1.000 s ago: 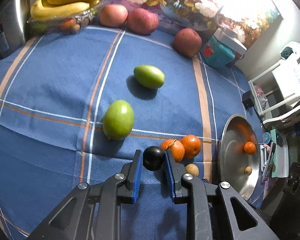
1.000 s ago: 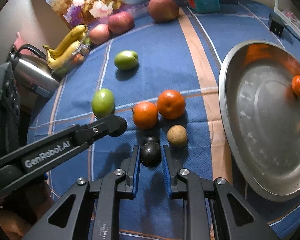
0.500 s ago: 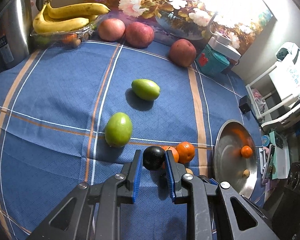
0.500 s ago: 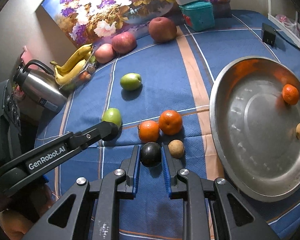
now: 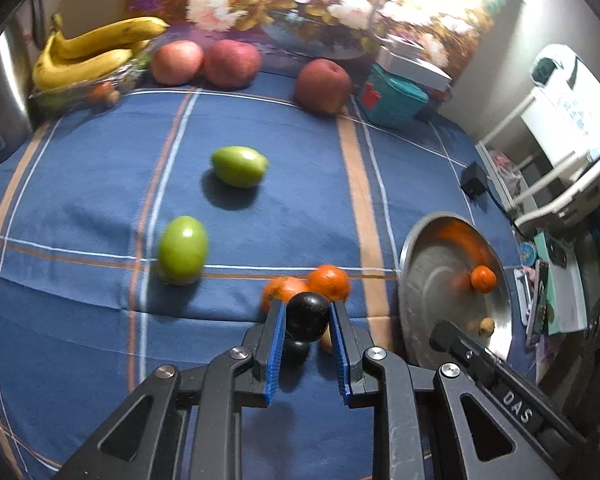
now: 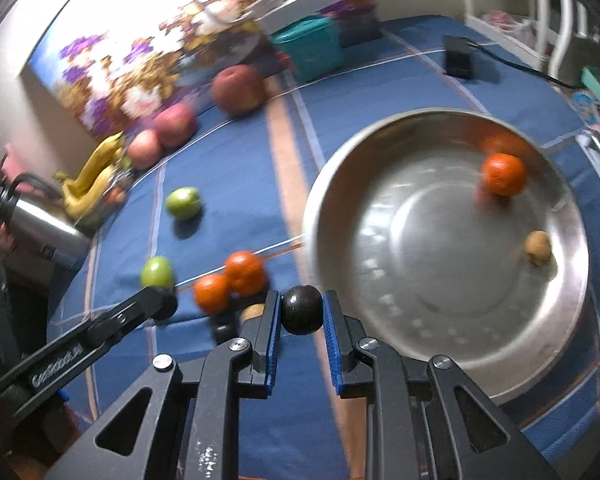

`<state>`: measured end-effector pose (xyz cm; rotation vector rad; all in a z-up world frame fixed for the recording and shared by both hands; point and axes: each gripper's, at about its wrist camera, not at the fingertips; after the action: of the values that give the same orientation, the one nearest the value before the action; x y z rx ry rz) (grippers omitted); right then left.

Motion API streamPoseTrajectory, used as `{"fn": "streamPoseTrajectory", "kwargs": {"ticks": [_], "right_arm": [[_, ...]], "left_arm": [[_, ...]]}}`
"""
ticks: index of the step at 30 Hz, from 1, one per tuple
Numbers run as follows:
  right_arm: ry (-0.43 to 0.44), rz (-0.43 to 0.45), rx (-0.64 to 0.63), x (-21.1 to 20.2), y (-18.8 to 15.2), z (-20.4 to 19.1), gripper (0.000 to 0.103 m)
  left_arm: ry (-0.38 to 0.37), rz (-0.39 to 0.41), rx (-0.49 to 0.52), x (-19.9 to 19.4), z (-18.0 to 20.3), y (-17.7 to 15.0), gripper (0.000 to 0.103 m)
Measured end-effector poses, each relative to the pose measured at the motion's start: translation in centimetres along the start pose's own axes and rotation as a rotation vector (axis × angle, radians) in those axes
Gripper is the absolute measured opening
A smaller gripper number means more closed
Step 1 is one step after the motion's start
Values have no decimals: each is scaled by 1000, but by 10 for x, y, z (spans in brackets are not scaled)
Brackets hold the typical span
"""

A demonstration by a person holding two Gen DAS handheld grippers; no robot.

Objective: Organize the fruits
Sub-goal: 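Lift the plums with both grippers and carry them toward the steel bowl, then lower both plums into the steel bowl and open both grippers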

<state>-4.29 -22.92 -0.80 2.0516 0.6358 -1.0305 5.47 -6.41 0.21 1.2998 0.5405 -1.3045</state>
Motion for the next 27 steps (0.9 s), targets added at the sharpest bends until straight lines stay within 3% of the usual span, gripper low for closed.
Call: {"fn": "streamPoseTrajectory", "kwargs": {"ticks": [12,21,27], "right_arm": [[-131,64,80,-20,5,39,21],[-137,96,154,-35,6,64,22],[-136,97,174,-38,6,72,22]], "left_arm": [[-1,24,195,4,71,-18,24],[17,58,325,13,110,-29,24],[13,66,361,21,118,-32,24]]}}
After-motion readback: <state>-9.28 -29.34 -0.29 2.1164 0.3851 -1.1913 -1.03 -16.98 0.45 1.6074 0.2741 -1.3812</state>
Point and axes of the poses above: each gripper's, at about its wrist camera, not at the fingertips, and x roughly the way its jaws point, z to its right, y to its top, and after that the axes turned 3 degrees about y, right-handed
